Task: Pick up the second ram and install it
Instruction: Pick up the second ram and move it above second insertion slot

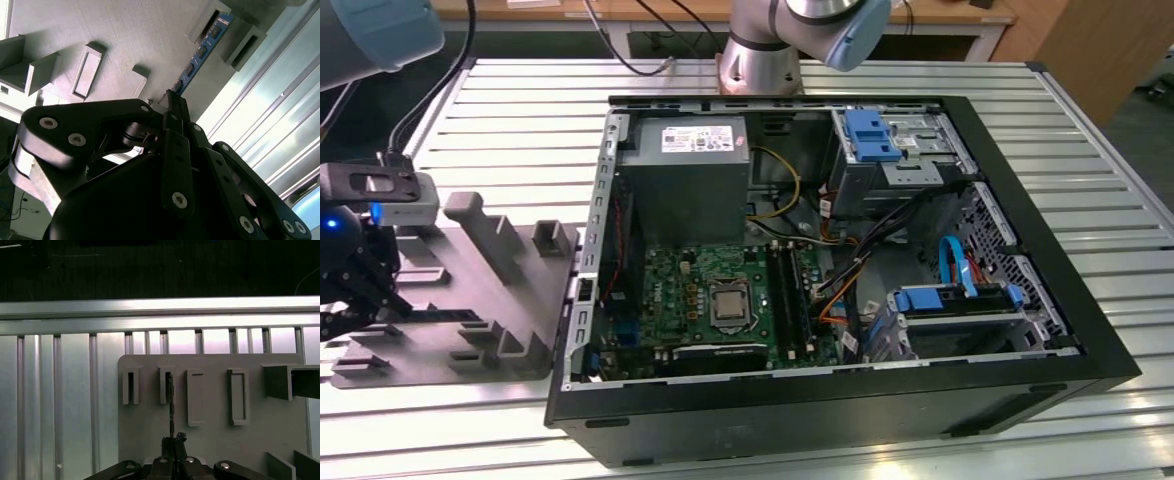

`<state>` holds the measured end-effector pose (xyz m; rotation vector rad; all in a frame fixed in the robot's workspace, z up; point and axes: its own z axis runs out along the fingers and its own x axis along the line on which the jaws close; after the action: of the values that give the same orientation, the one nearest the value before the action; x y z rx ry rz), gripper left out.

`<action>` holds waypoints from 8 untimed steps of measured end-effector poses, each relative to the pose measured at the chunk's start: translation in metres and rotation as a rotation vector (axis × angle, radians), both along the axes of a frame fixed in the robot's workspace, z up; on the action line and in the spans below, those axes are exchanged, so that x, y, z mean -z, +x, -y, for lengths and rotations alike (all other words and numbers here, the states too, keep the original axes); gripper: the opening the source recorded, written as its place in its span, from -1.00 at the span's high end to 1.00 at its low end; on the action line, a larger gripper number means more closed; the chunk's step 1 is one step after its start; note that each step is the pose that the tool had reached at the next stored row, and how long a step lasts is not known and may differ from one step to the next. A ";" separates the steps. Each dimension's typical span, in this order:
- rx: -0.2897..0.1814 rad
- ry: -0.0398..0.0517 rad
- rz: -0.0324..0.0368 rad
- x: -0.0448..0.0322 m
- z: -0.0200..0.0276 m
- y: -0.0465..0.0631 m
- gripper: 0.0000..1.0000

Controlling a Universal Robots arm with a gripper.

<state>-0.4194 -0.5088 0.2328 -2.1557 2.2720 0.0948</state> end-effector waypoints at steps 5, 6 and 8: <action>0.000 0.0003 -0.0002 -0.0001 0.0000 0.000 0.76; 0.000 0.0003 -0.0002 -0.0001 0.0000 0.000 0.76; 0.000 0.0005 -0.0002 -0.0001 0.0000 0.000 0.76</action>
<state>-0.4194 -0.5088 0.2329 -2.1556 2.2718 0.0955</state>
